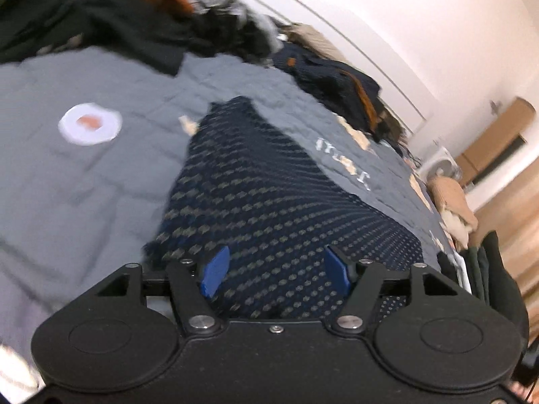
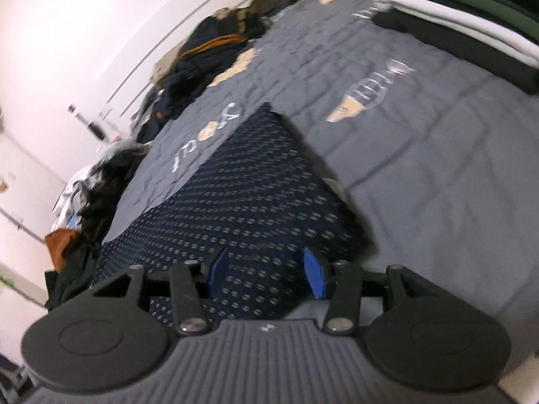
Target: Fold clothes
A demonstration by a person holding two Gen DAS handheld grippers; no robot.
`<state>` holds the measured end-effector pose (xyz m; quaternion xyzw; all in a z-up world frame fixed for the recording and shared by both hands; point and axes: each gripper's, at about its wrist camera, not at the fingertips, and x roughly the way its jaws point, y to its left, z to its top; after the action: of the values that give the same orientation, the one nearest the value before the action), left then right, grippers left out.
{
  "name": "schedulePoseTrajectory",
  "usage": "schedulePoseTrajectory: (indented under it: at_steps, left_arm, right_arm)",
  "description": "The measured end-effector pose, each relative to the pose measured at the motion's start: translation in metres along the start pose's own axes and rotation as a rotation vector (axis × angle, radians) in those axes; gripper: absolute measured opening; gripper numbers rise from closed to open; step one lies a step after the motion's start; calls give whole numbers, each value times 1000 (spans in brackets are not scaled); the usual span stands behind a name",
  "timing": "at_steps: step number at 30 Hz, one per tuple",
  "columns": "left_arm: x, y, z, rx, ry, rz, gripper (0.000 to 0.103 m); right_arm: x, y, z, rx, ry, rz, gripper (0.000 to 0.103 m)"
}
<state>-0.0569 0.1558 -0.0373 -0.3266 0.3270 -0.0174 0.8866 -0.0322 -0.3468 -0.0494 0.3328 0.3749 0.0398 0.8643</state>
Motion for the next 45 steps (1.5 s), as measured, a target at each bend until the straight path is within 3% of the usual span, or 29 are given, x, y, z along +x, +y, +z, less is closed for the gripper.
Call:
schedulePoseTrajectory:
  at_steps: [3, 8, 14, 19, 25, 27, 31, 32, 34, 38, 40, 45]
  left_arm:
    - [-2, 13, -1, -42, 2, 17, 62]
    - [9, 34, -6, -178, 51, -6, 62]
    - [14, 32, -16, -168, 76, 7, 62]
    - [19, 40, -24, -227, 90, 41, 62]
    - [28, 41, -22, -234, 15, 51, 60]
    - [31, 44, -21, -261, 5, 42, 55]
    - [34, 51, -17, -286, -13, 41, 28]
    - [34, 52, -16, -295, -19, 40, 21]
    - [27, 52, -14, -303, -38, 50, 15]
    - [-3, 39, 0, -255, -129, 19, 9]
    - [-17, 34, 10, -231, -150, 10, 9]
    - [-3, 48, 9, -250, 8, 67, 9]
  right_arm:
    - [1, -15, -3, 84, 17, -7, 49]
    - [12, -21, -9, 117, 39, -23, 49]
    - [24, -20, -18, 150, 51, -12, 49]
    - [34, -26, -18, 230, 43, 2, 49]
    - [42, -32, -17, 284, -2, 11, 49]
    - [46, -37, -16, 321, -8, 27, 49]
    - [50, -45, -16, 377, -37, 55, 48]
    - [49, -46, -16, 393, -50, 63, 47]
    - [44, -47, -16, 415, -92, 74, 11]
    - [19, -45, -12, 464, -173, 123, 7]
    - [4, -39, -9, 426, -156, 114, 7]
    - [-7, -34, -4, 347, -79, 78, 7]
